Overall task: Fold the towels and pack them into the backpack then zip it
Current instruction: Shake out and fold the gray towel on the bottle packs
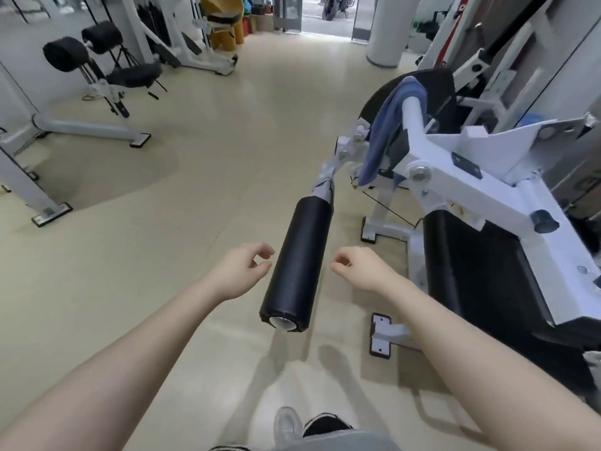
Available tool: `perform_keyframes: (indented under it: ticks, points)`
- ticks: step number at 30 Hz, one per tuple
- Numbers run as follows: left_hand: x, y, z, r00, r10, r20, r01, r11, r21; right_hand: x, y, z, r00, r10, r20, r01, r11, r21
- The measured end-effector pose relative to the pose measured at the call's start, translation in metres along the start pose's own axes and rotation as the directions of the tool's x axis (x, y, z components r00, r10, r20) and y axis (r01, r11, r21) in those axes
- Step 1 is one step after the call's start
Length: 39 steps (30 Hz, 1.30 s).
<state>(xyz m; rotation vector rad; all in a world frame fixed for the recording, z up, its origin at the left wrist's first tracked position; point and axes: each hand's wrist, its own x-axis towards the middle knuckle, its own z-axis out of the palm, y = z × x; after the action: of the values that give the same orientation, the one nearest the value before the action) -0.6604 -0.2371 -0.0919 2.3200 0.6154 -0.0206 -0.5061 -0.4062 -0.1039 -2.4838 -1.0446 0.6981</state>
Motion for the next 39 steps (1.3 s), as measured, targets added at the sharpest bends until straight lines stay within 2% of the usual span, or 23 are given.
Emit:
perform_keyframes:
  ticks: [3, 5, 8, 13, 17, 20, 23, 26, 32, 36, 39]
  points:
    - [0.077, -0.007, -0.020, 1.000, 0.026, 0.005, -0.026, 0.998, -0.062, 0.066, -0.006, -0.019, 0.998, 0.062, -0.033, -0.061, 0.998, 0.027]
    - [0.132, -0.013, -0.028, 0.998, 0.059, 0.030, -0.058, 0.998, -0.023, 0.110, -0.006, -0.028, 0.992, 0.108, -0.071, -0.104, 0.993, 0.054]
    - [0.219, -0.026, -0.035, 0.980, 0.132, 0.150, -0.149, 0.983, 0.103, 0.179, -0.004, -0.037, 0.973, 0.187, -0.134, -0.173, 0.979, 0.108]
    - [0.377, -0.056, -0.045, 0.928, 0.198, 0.315, -0.248, 0.961, 0.126, 0.317, 0.016, -0.040, 0.908, 0.377, -0.184, -0.342, 0.919, 0.197]
    - [0.488, -0.088, -0.053, 0.915, 0.171, 0.365, -0.219, 0.971, 0.094, 0.431, 0.047, -0.019, 0.851, 0.505, -0.143, -0.484, 0.861, 0.157]
    - [0.547, -0.117, -0.047, 0.922, 0.124, 0.368, -0.139, 0.990, 0.016, 0.499, 0.069, 0.005, 0.807, 0.588, -0.059, -0.584, 0.809, 0.070]
    - [0.582, -0.145, -0.031, 0.914, 0.072, 0.399, -0.061, 0.997, -0.039, 0.537, 0.086, 0.030, 0.746, 0.666, -0.007, -0.666, 0.745, -0.045]
    - [0.601, -0.171, -0.018, 0.896, 0.045, 0.441, -0.004, 0.996, -0.094, 0.551, 0.098, 0.050, 0.653, 0.756, -0.040, -0.755, 0.654, 0.041]
    - [0.609, -0.204, -0.003, 0.858, 0.060, 0.511, 0.013, 0.990, -0.139, 0.553, 0.114, 0.061, 0.556, 0.821, -0.125, -0.823, 0.565, 0.051]
    - [0.609, -0.203, -0.003, 0.846, 0.080, 0.527, 0.011, 0.986, -0.167, 0.548, 0.112, 0.050, 0.574, 0.807, -0.138, -0.798, 0.589, 0.126]
    - [0.599, -0.189, -0.014, 0.838, 0.131, 0.529, -0.022, 0.978, -0.208, 0.533, 0.088, 0.024, 0.578, 0.785, -0.222, -0.696, 0.616, 0.368]
